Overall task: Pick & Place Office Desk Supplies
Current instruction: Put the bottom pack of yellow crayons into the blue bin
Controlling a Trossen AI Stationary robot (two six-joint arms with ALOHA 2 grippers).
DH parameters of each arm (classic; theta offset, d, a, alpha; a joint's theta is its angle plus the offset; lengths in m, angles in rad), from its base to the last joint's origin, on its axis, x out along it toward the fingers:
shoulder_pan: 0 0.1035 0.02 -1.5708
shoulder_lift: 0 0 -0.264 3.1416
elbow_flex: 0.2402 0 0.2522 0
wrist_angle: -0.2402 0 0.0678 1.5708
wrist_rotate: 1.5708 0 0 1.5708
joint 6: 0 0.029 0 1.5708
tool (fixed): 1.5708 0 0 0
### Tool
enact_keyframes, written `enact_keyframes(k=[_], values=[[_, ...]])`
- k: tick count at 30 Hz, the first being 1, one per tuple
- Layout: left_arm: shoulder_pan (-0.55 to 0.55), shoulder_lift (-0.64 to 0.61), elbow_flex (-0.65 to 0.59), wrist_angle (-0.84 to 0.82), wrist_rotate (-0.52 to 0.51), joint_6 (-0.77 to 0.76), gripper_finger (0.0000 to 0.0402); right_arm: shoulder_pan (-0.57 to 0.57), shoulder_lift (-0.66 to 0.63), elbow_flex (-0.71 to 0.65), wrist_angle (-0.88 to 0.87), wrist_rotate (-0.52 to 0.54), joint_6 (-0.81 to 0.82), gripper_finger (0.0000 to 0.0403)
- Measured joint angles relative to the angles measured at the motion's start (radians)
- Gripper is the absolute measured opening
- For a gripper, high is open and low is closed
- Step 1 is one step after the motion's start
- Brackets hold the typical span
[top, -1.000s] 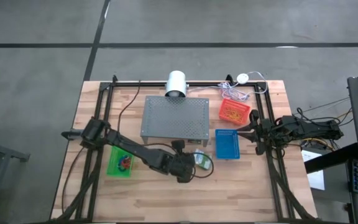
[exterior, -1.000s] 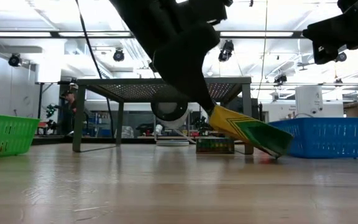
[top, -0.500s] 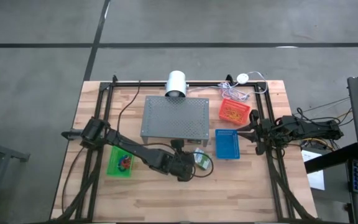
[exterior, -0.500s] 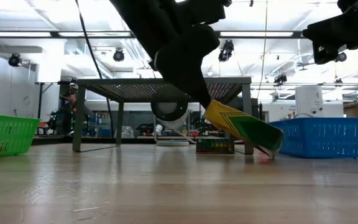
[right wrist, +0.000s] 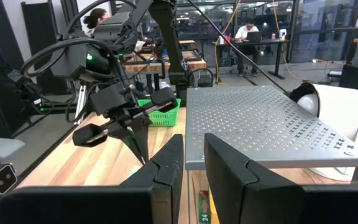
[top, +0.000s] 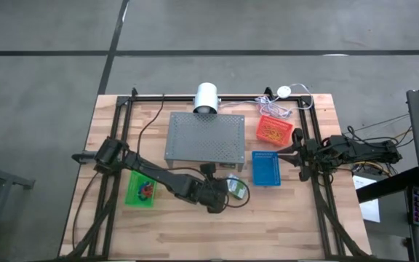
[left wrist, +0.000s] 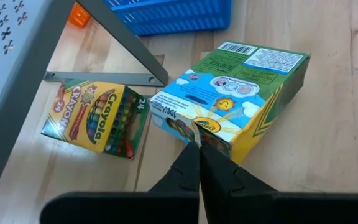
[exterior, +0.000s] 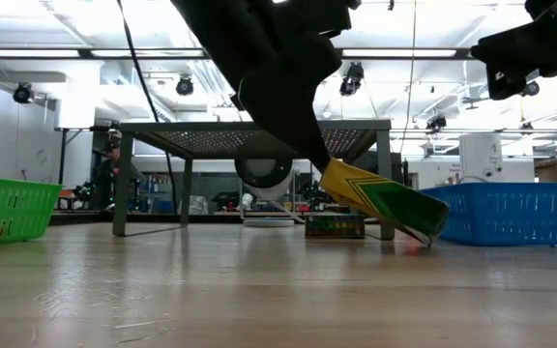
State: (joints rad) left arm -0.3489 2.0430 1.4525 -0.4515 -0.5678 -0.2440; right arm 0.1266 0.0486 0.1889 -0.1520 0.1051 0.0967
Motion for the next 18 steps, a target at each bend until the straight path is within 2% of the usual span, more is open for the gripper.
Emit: enact_keyframes(k=[8,18], values=[[0.001,0.0,0.0,0.011,0.0,0.001,0.0001,0.0,0.0,0.0,0.012,0.0,0.006,0.0063],[0.004,0.0,0.0,0.009,0.0,0.002,0.0001,0.0,0.0,0.0,0.059,-0.009,0.235,0.0063]])
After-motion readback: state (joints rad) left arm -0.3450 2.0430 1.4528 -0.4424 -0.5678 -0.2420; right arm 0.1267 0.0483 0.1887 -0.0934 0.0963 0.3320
